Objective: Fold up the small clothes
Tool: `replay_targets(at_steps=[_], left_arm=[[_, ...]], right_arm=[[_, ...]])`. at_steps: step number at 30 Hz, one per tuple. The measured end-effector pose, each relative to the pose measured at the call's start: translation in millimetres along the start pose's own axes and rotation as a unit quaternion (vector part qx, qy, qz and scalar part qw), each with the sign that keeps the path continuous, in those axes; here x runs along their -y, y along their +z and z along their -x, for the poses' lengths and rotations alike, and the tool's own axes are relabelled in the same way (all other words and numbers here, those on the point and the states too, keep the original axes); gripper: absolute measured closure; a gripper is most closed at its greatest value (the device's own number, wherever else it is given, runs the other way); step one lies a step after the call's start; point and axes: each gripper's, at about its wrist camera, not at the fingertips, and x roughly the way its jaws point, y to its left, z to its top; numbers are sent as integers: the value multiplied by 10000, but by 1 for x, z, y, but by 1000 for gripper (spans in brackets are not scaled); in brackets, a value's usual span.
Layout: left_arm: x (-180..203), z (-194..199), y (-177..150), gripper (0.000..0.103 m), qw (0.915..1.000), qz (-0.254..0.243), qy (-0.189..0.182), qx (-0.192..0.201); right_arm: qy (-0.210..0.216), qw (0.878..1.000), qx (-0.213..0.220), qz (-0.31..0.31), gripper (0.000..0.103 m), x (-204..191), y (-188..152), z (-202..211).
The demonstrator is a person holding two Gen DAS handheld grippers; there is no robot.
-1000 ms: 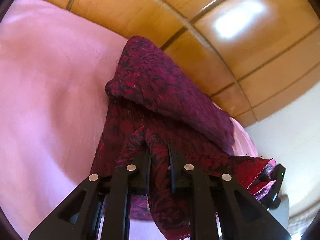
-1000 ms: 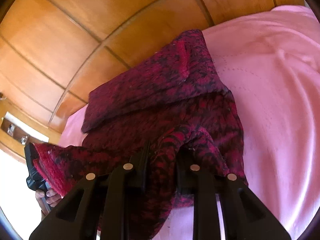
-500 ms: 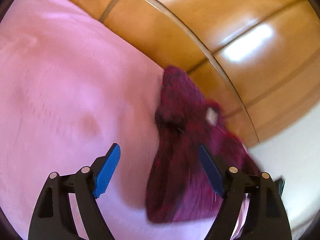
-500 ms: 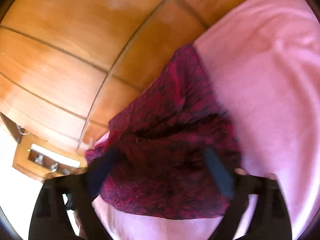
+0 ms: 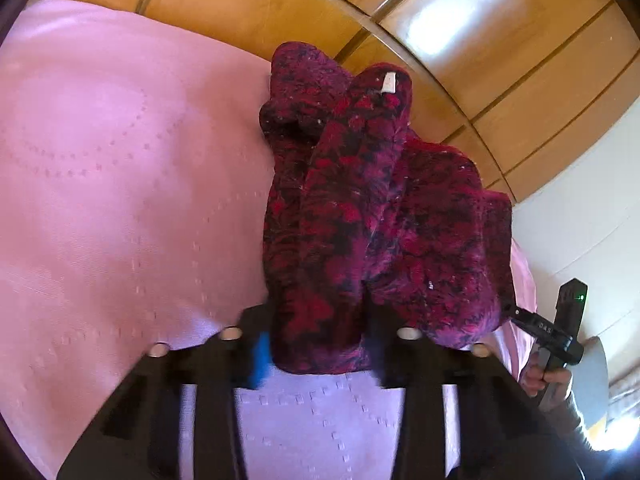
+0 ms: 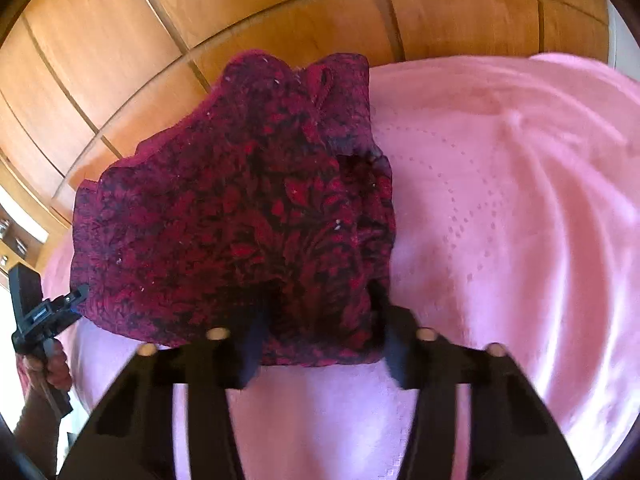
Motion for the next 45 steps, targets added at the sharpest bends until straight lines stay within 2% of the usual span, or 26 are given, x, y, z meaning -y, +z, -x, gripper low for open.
replay_targets(at_steps=[1, 4, 10, 15, 19, 21, 22, 24, 27, 30, 31, 32, 33, 36, 37, 38, 39, 40, 42, 45], left_arm=[[-1, 3, -1, 78, 10000, 12, -9, 6], [-1, 19, -12, 81, 10000, -43, -26, 55], [9, 39, -30, 82, 9999, 41, -145, -4], [17, 68, -61, 82, 9994, 195, -216, -170], [25, 93, -100, 82, 9987, 245, -187, -401], [27, 96, -110, 80, 9987, 166, -32, -471], [30, 97, -109, 76, 9989, 113, 102, -453], [31, 98, -95, 74, 9992, 57, 284, -261], [35, 112, -73, 60, 9975, -198, 643, 230], [47, 115, -51, 58, 9933, -670, 786, 521], [54, 111, -44, 51, 9910, -925, 797, 557], [58, 110, -42, 37, 9889, -1133, 789, 551], [64, 105, -41, 33, 9865, -1302, 829, 547], [76, 82, -38, 33, 9769, -1870, 947, 405], [78, 76, -37, 38, 9732, -2011, 1040, 412], [80, 70, -37, 65, 9688, -2163, 1156, 362], [79, 67, -40, 81, 9671, -2233, 1185, 284], [79, 65, -39, 84, 9653, -2281, 1253, 233], [76, 74, -39, 88, 9652, -2231, 1272, 483], [64, 86, -23, 90, 9795, -1624, 900, 777]], right_arm=[[30, 10000, 18, -19, 80, 1, -1, 5], [173, 9998, 107, -90, 86, -1, -4, 22], [376, 9992, 119, -74, 87, -3, -22, 55], [550, 9980, -293, -98, 87, 3, -60, 77], [450, 9964, -720, 74, 87, 4, -92, 91], [413, 9953, -867, 105, 87, 6, -97, 92], [254, 9959, -837, 228, 83, 2, -95, 93], [155, 9976, -589, 332, 78, -5, -82, 93], [-19, 9981, -12, 616, 57, -24, -58, 98], [-243, 9932, 396, 1067, 54, -50, -35, 89], [-307, 9914, 474, 1184, 51, -54, -32, 87], [-417, 9878, 575, 1384, 51, -63, -26, 81], [-542, 9841, 642, 1567, 51, -71, -21, 73], [-845, 9742, 666, 1983, 54, -80, -10, 45], [-972, 9696, 605, 2164, 69, -83, -11, 38], [-1072, 9659, 563, 2288, 76, -84, -15, 39], [-1152, 9621, 569, 2407, 78, -85, -18, 40], [-1139, 9616, 615, 2420, 79, -81, -18, 44], [-1144, 9653, 719, 2234, 80, -72, -16, 53], [-979, 9780, 771, 1671, 82, -54, -2, 54]])
